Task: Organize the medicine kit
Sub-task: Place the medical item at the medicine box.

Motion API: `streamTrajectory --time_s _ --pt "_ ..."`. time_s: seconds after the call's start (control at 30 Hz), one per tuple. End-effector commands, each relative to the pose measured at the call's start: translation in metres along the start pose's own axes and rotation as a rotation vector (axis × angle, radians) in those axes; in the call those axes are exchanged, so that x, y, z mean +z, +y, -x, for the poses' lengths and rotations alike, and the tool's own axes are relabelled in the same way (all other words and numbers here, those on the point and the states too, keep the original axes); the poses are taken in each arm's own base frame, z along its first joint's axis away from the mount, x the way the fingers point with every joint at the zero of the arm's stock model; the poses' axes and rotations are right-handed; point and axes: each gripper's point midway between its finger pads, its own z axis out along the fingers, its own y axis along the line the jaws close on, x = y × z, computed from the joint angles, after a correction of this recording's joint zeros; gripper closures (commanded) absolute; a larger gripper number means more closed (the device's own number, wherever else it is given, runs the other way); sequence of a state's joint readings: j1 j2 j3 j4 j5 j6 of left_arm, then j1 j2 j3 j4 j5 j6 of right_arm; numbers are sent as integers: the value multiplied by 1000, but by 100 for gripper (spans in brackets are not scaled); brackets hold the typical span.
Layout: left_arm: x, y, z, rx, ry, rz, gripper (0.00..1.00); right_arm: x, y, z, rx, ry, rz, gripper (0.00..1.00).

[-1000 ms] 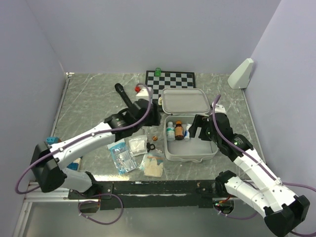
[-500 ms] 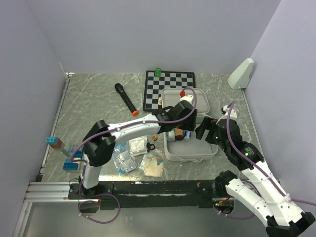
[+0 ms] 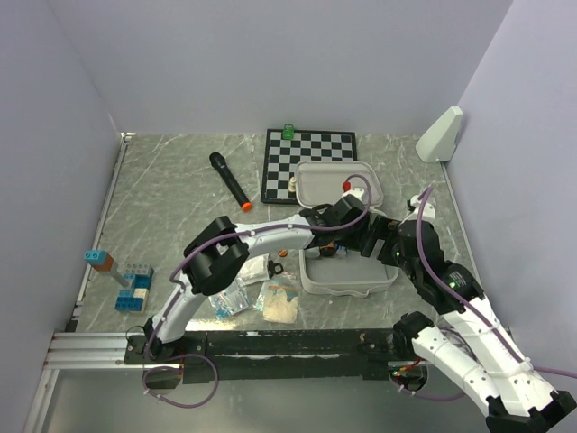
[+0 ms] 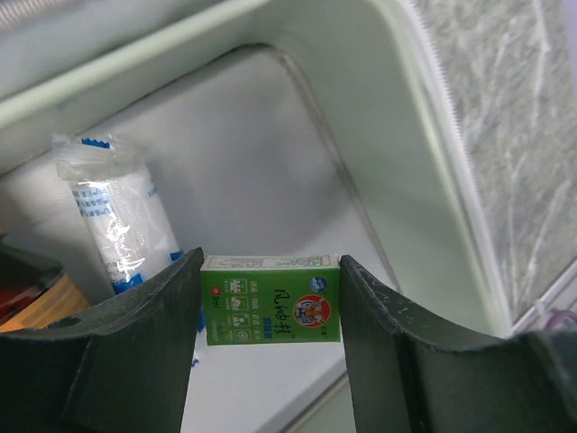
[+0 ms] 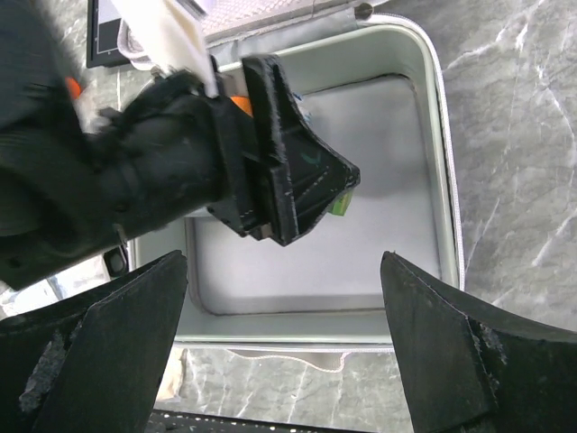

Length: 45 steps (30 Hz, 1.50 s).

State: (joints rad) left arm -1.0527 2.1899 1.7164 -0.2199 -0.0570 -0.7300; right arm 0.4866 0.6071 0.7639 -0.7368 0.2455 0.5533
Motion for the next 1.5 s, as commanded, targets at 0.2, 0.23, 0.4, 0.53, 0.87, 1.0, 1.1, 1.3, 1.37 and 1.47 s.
streamTrajectory --time_s 0.2,0.23,0.4,0.53,0.87,1.0,1.1,1.3,1.37,1.47 --pt "2 28 13 -51 -105 161 60 -1 -3 -3 3 -8 -2 6" --pt "0 33 14 -52 -115 178 60 0 -2 -3 2 -7 -1 6" --pt "-6 34 17 -59 -135 186 60 2 -1 -4 0 0 -1 6" --pt "-10 27 27 -65 -158 162 53 0 -1 -1 -1 -8 0 6" --pt "-12 17 38 -61 -177 141 27 0 -5 -4 -7 -2 -17 6" --pt "-20 14 45 -48 -202 125 21 4 -5 -6 -13 12 -22 5" --pt "-30 10 50 -51 -215 111 20 6 -7 -6 -13 11 -35 5" --pt "-94 -4 85 -96 -332 75 20 10 -8 -11 -5 12 -38 9" --pt "-115 1 93 -114 -363 88 19 14 -9 -14 -7 16 -37 10" --pt "-140 23 96 -151 -383 133 19 24 -9 -24 -15 54 -49 11"
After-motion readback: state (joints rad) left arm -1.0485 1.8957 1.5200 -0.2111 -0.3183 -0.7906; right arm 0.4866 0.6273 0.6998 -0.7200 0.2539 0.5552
